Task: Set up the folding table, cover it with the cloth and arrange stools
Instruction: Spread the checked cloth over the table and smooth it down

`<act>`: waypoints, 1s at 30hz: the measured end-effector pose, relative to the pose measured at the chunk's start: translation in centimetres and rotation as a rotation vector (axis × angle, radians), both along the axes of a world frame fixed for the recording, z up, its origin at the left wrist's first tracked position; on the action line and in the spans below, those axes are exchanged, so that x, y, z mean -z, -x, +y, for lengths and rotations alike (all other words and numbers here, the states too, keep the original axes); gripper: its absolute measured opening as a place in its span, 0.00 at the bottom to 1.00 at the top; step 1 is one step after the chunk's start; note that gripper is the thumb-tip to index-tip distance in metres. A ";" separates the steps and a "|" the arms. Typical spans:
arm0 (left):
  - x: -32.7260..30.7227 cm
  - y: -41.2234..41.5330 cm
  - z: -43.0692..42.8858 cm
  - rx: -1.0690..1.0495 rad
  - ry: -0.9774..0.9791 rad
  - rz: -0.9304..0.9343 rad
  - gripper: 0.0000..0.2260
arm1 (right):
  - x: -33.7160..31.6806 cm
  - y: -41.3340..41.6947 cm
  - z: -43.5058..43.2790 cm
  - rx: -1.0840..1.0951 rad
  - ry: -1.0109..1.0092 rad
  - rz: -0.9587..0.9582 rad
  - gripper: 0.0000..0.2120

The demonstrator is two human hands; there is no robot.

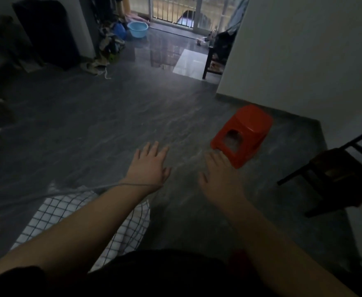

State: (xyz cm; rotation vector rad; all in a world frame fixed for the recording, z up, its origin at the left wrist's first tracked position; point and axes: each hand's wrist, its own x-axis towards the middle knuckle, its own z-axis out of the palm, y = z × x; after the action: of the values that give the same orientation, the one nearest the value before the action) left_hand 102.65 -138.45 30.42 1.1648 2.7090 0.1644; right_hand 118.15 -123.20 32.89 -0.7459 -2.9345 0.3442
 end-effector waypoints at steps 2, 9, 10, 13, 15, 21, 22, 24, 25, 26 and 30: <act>0.5 2.3 1.8 -0.019 0.010 0.000 0.31 | 0.2 3.1 2.6 -0.039 0.016 -0.014 0.30; 3.9 10.1 8.9 -0.201 0.049 0.010 0.32 | 2.5 15.0 14.0 -0.251 0.007 -0.061 0.31; 4.3 11.2 10.1 -0.248 0.046 0.008 0.32 | 2.8 16.7 15.6 -0.288 0.004 -0.069 0.31; 4.3 14.2 13.6 -0.383 0.042 -0.024 0.32 | 2.9 22.0 20.1 -0.390 0.001 -0.114 0.31; 4.0 16.0 15.5 -0.469 0.032 -0.031 0.32 | 2.7 25.2 22.3 -0.458 -0.002 -0.125 0.31; 4.4 19.7 16.6 -0.803 0.027 -0.139 0.31 | 3.1 34.9 23.5 -0.717 -0.002 -0.182 0.31; 4.5 20.2 16.1 -0.843 0.028 -0.144 0.31 | 3.3 36.5 23.0 -0.757 -0.003 -0.185 0.31; 4.9 21.3 14.4 -0.923 0.018 -0.138 0.31 | 3.6 39.7 21.7 -0.839 -0.022 -0.194 0.31; 5.1 21.8 13.5 -0.964 0.008 -0.143 0.32 | 3.7 41.3 20.9 -0.883 -0.032 -0.203 0.31; 5.4 22.4 12.4 -1.006 -0.003 -0.154 0.32 | 3.8 42.8 20.0 -0.926 -0.035 -0.210 0.30; 6.9 25.1 8.7 -1.148 -0.012 -0.159 0.32 | 4.2 48.9 15.1 -1.075 -0.043 -0.194 0.30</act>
State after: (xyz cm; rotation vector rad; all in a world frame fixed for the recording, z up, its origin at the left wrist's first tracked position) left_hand 77.54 -129.80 23.55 -0.4997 2.8418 0.3873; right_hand 69.26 -108.13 28.68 0.9184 -3.2050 0.2627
